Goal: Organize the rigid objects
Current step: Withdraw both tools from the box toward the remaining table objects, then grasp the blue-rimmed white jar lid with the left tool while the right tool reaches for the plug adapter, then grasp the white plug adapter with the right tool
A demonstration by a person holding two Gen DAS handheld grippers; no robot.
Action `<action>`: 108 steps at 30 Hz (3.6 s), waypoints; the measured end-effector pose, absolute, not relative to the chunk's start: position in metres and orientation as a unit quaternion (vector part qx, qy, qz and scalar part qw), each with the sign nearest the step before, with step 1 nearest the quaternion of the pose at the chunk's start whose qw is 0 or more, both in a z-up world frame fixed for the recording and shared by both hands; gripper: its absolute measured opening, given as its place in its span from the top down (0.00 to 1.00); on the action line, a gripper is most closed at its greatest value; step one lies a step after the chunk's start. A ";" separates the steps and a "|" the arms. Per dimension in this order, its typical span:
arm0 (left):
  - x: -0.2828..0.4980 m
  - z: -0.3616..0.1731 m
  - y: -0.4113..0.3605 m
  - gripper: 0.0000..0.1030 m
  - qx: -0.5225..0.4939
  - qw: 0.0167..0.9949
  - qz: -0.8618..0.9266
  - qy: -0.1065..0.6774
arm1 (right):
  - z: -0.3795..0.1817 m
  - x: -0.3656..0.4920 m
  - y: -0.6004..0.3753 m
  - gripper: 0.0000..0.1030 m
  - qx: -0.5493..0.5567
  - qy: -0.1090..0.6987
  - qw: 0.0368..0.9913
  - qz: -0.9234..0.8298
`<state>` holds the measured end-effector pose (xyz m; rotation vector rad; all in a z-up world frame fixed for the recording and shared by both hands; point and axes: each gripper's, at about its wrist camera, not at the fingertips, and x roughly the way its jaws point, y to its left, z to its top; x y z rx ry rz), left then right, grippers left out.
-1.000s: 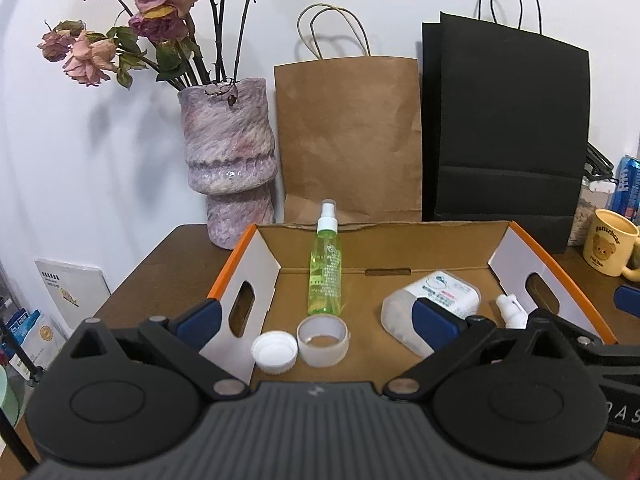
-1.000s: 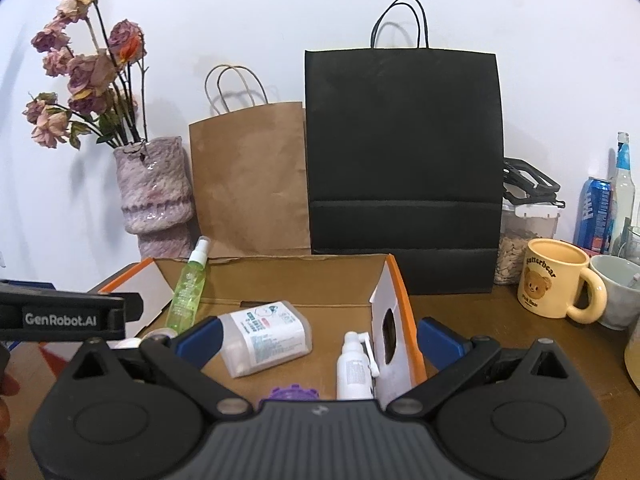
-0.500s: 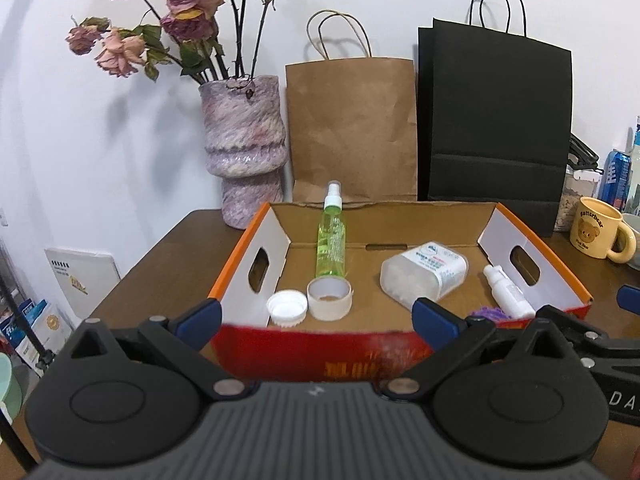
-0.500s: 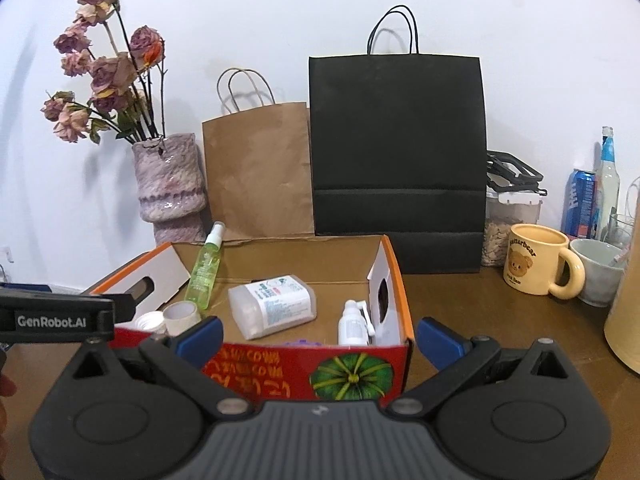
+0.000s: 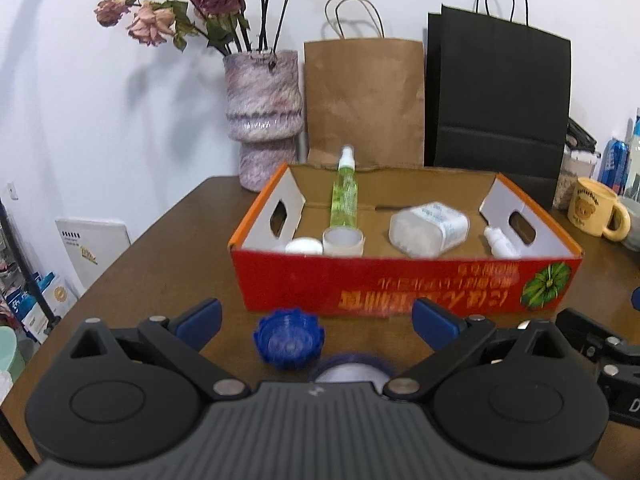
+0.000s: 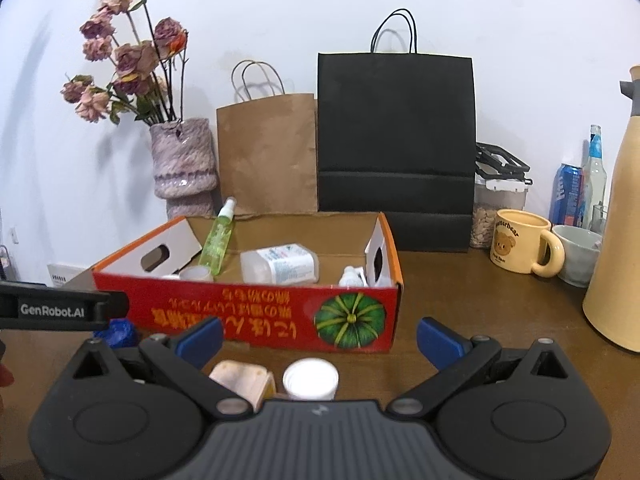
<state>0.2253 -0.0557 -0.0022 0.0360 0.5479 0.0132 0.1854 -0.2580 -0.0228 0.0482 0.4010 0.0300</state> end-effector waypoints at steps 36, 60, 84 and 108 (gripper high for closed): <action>0.241 -0.060 -0.061 0.00 0.011 0.931 -0.004 0.366 | -0.045 0.174 -0.277 0.00 0.045 0.243 0.969 -0.007; 0.237 -0.054 -0.068 0.34 0.018 0.935 -0.025 0.353 | -0.046 0.175 -0.276 0.00 0.045 0.246 0.968 -0.006; 0.219 -0.026 -0.049 0.34 0.004 0.954 -0.017 0.299 | -0.048 0.177 -0.259 0.00 0.037 0.240 0.970 0.011; 0.217 -0.013 -0.015 0.34 -0.001 0.962 -0.003 0.273 | -0.060 0.224 -0.201 0.17 0.020 0.310 0.950 0.028</action>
